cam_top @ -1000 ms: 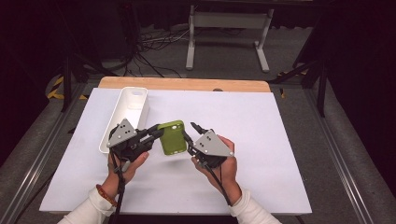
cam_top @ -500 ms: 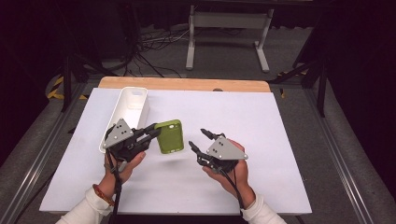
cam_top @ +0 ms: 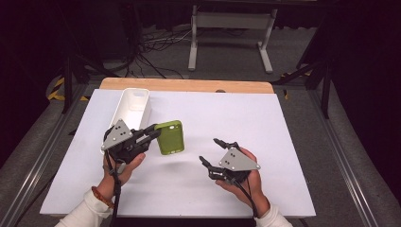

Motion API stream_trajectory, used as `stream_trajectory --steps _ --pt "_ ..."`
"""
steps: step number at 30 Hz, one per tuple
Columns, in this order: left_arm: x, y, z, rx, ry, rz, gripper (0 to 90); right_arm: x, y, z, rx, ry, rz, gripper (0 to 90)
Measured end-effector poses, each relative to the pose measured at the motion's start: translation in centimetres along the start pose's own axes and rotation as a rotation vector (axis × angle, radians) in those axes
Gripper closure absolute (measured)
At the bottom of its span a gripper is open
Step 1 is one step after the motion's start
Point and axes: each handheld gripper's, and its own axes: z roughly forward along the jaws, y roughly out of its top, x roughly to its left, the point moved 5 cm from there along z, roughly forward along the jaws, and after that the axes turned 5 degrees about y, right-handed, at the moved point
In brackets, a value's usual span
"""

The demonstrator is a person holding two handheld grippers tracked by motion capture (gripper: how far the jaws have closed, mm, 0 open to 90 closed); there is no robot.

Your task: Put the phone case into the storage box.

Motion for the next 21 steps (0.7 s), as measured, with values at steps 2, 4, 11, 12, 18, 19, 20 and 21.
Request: stream_trajectory --steps 2,4,11,12,18,19,20,21 --pt "0.0 0.1 -0.1 -0.006 0.003 0.002 78.5 0.0 -0.4 -0.5 -0.002 0.000 0.001 29.3" --pt "0.1 0.2 -0.2 -0.013 0.004 0.003 78.6 0.2 -0.8 -1.0 -0.004 -0.002 0.011 27.8" --pt "0.4 0.4 -0.6 -0.024 0.008 0.001 78.5 0.6 -2.1 -2.5 0.004 -0.011 0.016 23.8" --pt "0.4 0.4 -0.7 -0.022 0.006 0.000 78.5 0.7 -2.2 -2.7 0.005 -0.014 0.017 23.8" --pt "0.7 0.9 -1.0 -0.045 0.016 -0.002 78.5 0.7 -3.0 -3.9 0.004 -0.026 0.027 22.8" --pt "0.8 1.0 -1.1 -0.044 0.015 -0.002 78.5 0.7 -3.0 -4.0 0.005 -0.024 0.030 22.8" --pt "0.8 1.1 -1.2 -0.050 0.018 -0.001 78.5 0.7 -3.2 -4.2 0.011 -0.026 0.030 22.8" --pt "0.9 1.1 -1.3 -0.045 0.016 -0.002 78.5 0.7 -3.4 -4.3 0.020 -0.030 0.025 22.8"
